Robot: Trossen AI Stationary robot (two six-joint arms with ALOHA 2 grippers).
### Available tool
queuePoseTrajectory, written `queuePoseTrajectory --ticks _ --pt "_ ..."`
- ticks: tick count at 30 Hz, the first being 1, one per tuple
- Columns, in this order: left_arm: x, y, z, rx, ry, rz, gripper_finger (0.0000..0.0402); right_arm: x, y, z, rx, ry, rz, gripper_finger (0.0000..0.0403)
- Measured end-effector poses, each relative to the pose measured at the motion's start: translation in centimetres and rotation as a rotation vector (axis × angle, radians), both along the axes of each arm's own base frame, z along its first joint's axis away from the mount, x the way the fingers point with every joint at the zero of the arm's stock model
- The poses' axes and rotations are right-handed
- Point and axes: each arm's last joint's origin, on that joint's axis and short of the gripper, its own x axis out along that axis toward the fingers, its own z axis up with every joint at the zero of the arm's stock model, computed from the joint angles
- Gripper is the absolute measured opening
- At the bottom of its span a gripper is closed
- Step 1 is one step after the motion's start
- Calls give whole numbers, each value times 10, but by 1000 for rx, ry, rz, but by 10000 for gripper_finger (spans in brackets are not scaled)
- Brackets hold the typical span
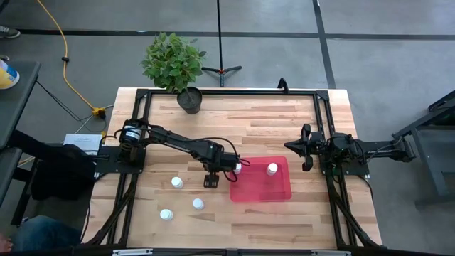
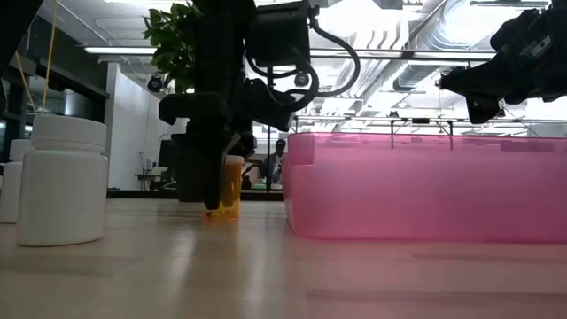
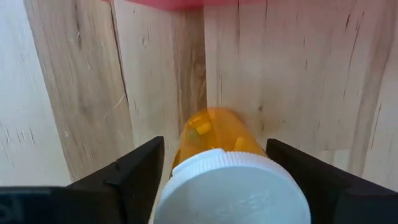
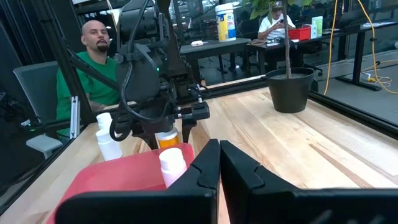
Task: Pick and place pill bottles into a basket
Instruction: Put the orange pill bottle into the pink bin
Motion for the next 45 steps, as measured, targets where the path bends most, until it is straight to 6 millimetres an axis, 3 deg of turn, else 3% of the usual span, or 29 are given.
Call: queuePoseTrajectory --ticks 11,20,25,36,45 --pt "0 -1 0 -49 7 -7 213 0 0 0 0 0 0 2" --pt "-4 -1 2 -50 52 -2 238 0 0 0 0 0 0 3" --pt "-3 -1 11 -46 75 -19 217 0 0 0 0 1 0 2" --pt "6 -2 40 -45 53 -24 230 0 0 0 12 -1 0 2" --pt "16 -2 67 -24 -11 -57 213 0 0 0 13 -2 0 3"
